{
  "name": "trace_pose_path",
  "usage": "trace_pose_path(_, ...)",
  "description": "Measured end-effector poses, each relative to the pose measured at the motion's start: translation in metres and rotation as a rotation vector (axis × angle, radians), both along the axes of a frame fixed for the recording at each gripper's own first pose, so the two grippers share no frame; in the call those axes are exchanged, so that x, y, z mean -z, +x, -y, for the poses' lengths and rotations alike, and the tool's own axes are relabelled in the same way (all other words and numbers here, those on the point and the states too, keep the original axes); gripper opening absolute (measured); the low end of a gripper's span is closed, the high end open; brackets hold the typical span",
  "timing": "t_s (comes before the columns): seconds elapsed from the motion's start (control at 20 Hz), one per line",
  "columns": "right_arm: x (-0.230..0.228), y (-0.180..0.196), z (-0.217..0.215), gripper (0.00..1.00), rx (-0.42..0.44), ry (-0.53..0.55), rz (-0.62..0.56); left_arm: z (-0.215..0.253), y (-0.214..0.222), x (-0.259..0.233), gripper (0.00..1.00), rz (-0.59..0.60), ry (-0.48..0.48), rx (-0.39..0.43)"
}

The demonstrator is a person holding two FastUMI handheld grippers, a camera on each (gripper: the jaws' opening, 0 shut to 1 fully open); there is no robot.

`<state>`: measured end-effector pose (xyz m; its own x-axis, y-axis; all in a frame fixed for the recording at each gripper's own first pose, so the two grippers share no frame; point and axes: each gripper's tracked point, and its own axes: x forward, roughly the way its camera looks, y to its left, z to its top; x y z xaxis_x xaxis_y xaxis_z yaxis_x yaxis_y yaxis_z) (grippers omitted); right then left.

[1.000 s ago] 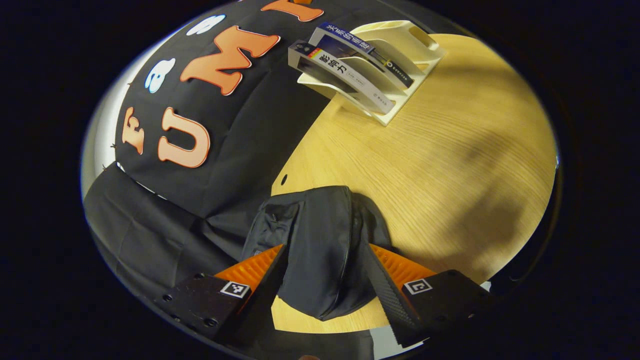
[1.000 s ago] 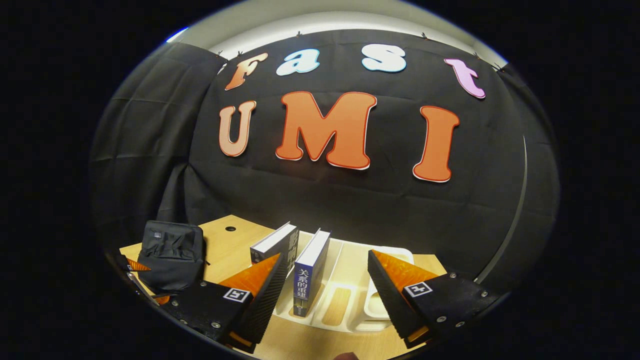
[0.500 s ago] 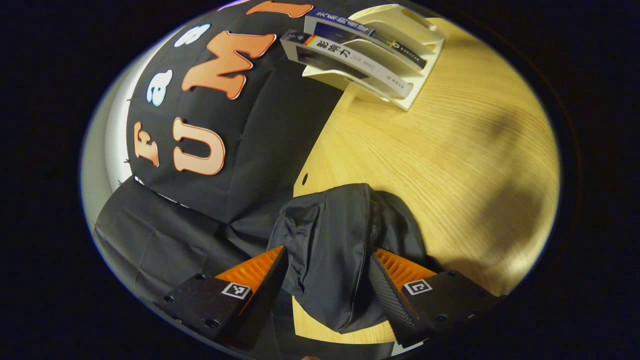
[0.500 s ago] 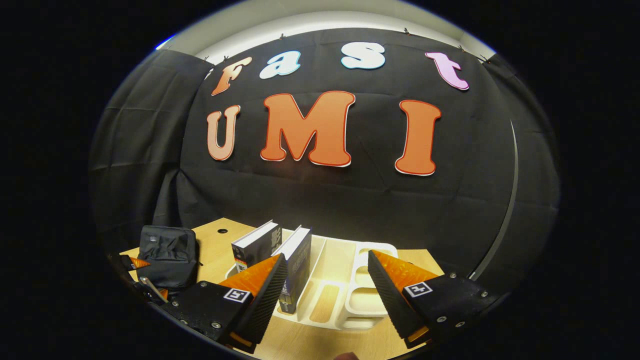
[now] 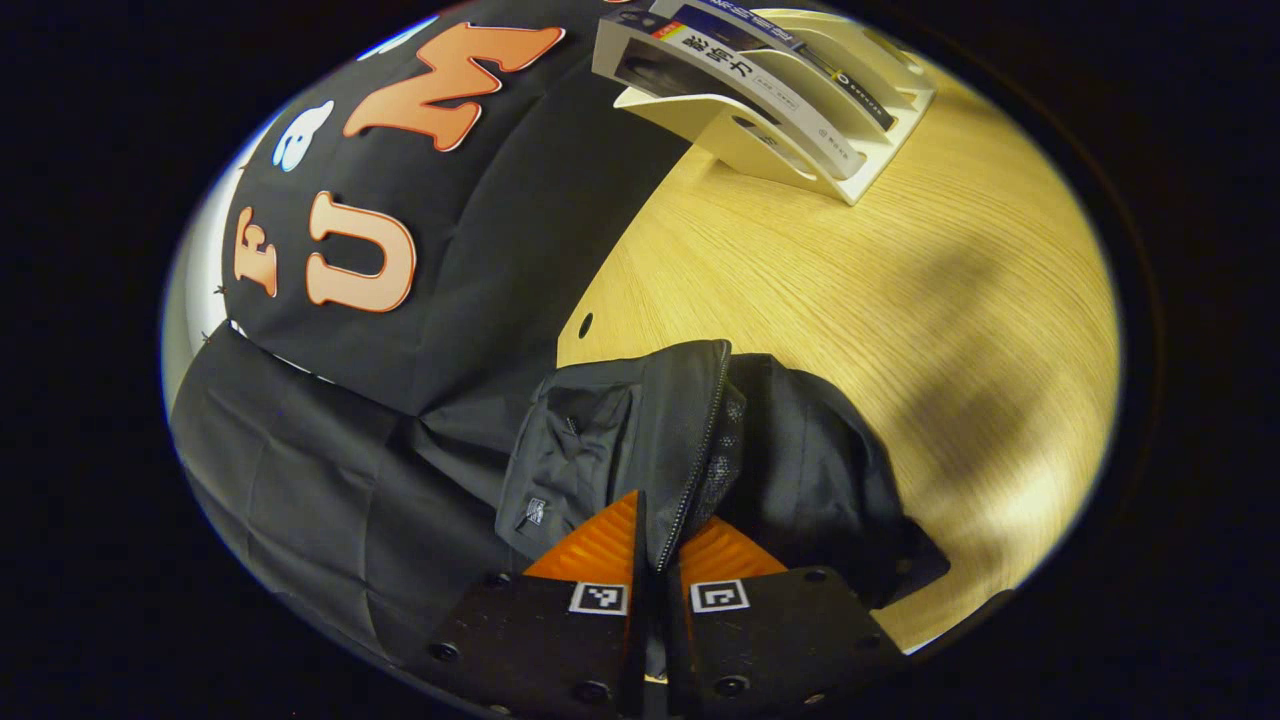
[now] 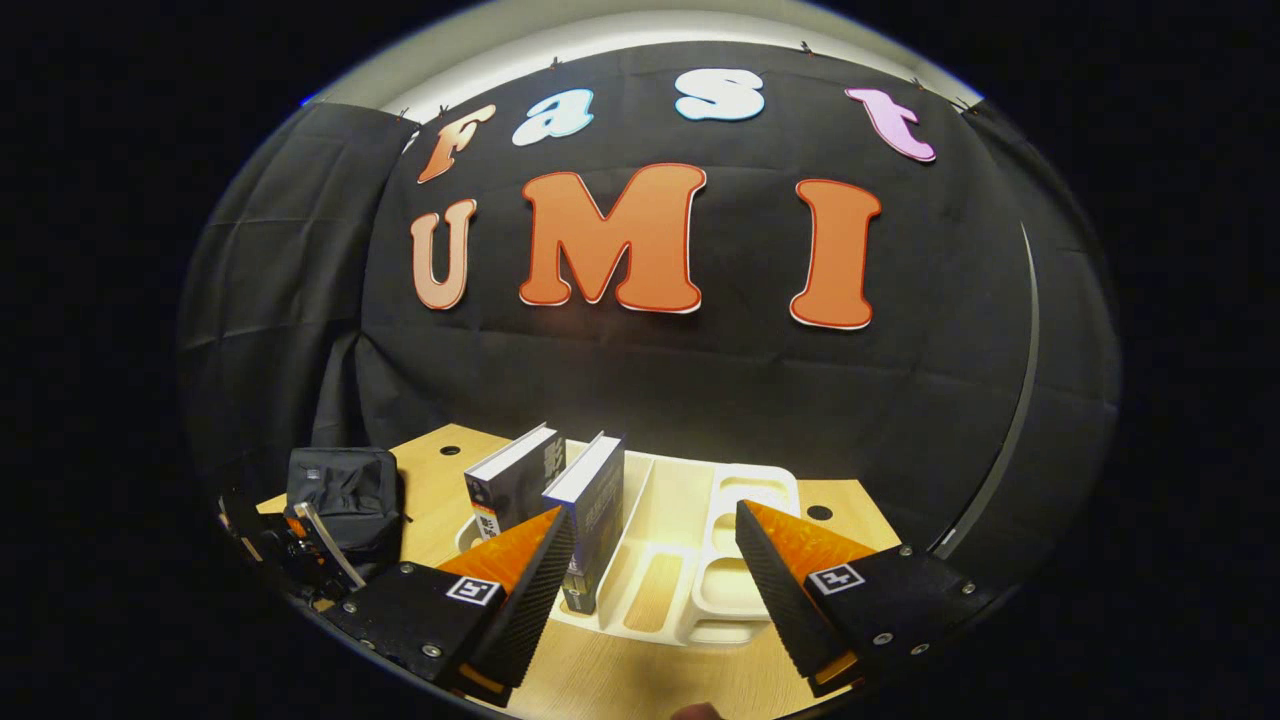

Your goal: Open the schoolbag, grab two books from the bookshelf and put them into the schoolbag.

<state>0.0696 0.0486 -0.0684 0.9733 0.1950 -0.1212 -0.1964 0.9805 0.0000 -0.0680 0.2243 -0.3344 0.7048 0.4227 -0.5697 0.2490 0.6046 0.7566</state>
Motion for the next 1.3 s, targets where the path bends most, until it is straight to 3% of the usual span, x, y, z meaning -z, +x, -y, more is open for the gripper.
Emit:
trace_pose_path(0.2, 0.004, -0.003, -0.021, 0.96, -0.078, 0.005, -0.042, -0.008, 0.007, -0.026, 0.07, -0.031, -0.069, -0.020)
trace_pose_path(0.35, 0.002, 0.003, -0.035, 0.95, -0.104, 0.015, -0.083, -0.014, 0.016, -0.049, 0.07, -0.056, -0.171, -0.043)
trace_pose_path(0.55, -0.009, 0.015, -0.055, 0.96, -0.107, 0.058, -0.146, -0.012, 0.037, -0.073, 0.07, -0.116, -0.271, 0.046)
trace_pose_path(0.85, -0.014, 0.025, -0.101, 0.96, -0.076, 0.015, -0.276, -0.016, 0.057, -0.094, 0.06, -0.213, -0.453, 0.143)
trace_pose_path(1.3, -0.033, 0.059, -0.162, 0.96, 0.065, -0.092, -0.455, -0.033, 0.076, -0.130, 0.06, -0.326, -0.680, 0.282)
